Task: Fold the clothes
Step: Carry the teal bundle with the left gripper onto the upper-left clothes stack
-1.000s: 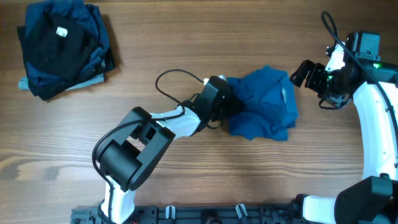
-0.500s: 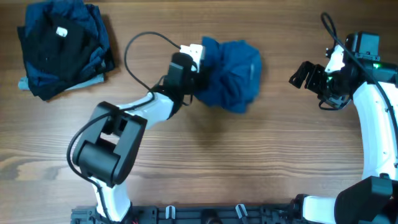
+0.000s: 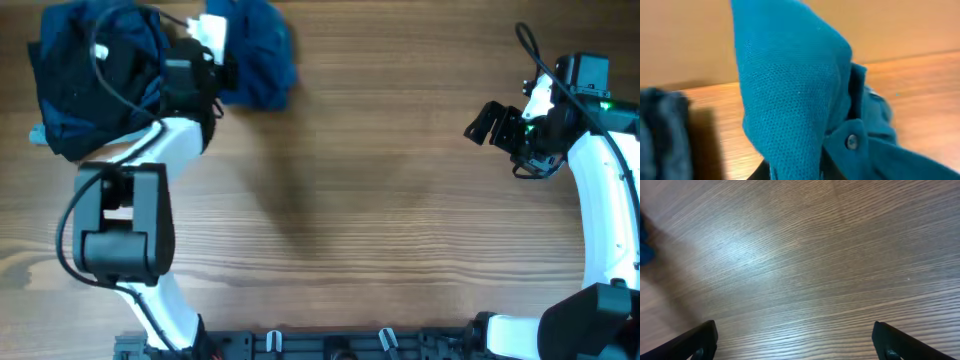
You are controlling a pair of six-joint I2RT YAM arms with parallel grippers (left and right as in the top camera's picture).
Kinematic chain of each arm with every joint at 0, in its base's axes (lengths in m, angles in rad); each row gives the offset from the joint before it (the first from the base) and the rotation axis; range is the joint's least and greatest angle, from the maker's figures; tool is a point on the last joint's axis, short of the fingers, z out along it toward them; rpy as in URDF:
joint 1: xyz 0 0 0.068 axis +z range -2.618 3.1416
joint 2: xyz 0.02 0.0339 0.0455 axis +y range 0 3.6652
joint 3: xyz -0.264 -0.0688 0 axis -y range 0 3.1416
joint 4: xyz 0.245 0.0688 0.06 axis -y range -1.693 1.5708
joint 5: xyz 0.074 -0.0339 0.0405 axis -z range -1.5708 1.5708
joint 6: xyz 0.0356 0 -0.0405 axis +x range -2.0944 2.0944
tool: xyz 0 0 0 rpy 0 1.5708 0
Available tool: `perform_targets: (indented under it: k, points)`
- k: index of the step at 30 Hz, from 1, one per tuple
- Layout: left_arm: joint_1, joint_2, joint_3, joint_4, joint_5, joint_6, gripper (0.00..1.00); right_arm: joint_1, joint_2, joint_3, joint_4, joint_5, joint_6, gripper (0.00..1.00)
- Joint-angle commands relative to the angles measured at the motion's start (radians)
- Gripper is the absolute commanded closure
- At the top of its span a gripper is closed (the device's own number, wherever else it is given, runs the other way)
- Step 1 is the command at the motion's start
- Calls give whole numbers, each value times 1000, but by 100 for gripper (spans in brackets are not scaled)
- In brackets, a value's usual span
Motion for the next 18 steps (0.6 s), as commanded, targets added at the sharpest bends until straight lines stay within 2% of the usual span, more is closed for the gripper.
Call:
perform_targets:
  k: [1, 7, 12, 14, 18]
  points:
    - [83, -39, 32, 15, -20, 23, 83, -3, -13, -7, -2, -13, -19, 0]
    - [223, -43, 39, 27, -19, 39, 82, -3, -13, -7, -27, -13, -17, 0]
    - [240, -63, 89, 26, -29, 74, 82, -3, -13, -7, -44, -14, -16, 0]
    - [240, -76, 117, 26, -114, 75, 81, -3, -13, -7, -58, -13, -17, 0]
    - [249, -78, 123, 18, -145, 134, 80, -3, -13, -7, -87, -14, -16, 0]
